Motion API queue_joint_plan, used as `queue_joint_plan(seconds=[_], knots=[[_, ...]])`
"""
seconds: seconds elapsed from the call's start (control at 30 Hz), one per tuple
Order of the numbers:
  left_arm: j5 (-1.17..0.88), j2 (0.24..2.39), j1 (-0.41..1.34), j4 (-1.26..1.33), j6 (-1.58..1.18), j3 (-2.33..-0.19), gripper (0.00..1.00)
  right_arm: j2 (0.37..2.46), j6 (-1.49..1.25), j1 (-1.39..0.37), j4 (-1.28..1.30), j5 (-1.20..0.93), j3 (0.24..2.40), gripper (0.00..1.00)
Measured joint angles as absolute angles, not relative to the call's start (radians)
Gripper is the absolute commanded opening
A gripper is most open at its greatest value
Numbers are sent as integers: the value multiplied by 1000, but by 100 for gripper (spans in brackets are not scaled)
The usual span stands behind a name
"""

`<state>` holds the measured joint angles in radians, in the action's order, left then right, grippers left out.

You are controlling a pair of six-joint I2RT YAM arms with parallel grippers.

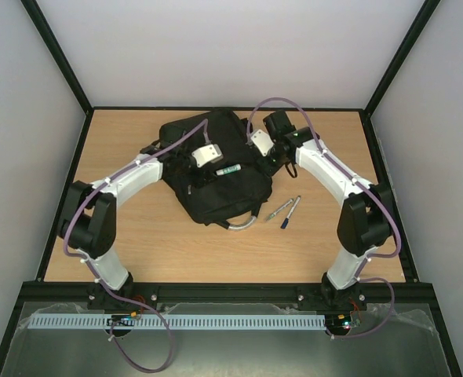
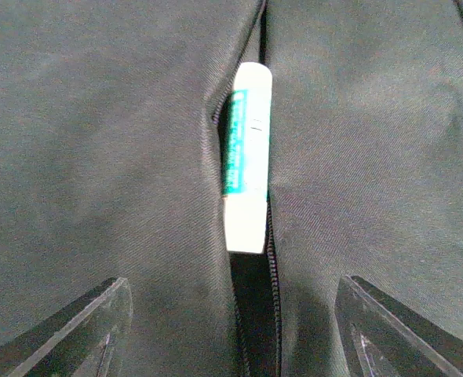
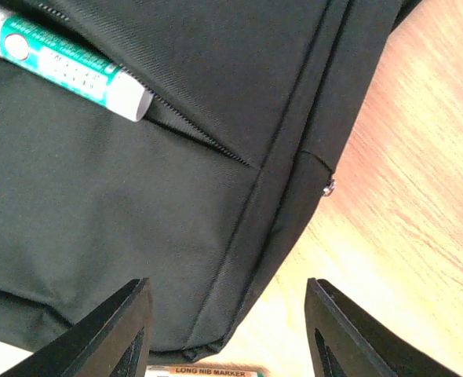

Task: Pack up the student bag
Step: Place the stationery in the student bag.

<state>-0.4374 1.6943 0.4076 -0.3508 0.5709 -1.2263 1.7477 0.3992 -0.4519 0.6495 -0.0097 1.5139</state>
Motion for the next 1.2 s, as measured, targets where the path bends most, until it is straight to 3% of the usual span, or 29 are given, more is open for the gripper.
queue_joint_plan(seconds=[0.2,0.6,0.83,1.2], knots=[[-368,1755,437,-336,596,-1241,62,1733,420,-452,649,-27,1487,73],[-269,1771,439,-267,557,-1252,33,1877,503,-460,585,-28,1598,76],[-277,1773,433,-265,543,-1260,6,1993,535,-498,578,-82,1668,79],[-369,1762,402,-263,520,-1263,3,2103,363,-532,515,4,1771,77]])
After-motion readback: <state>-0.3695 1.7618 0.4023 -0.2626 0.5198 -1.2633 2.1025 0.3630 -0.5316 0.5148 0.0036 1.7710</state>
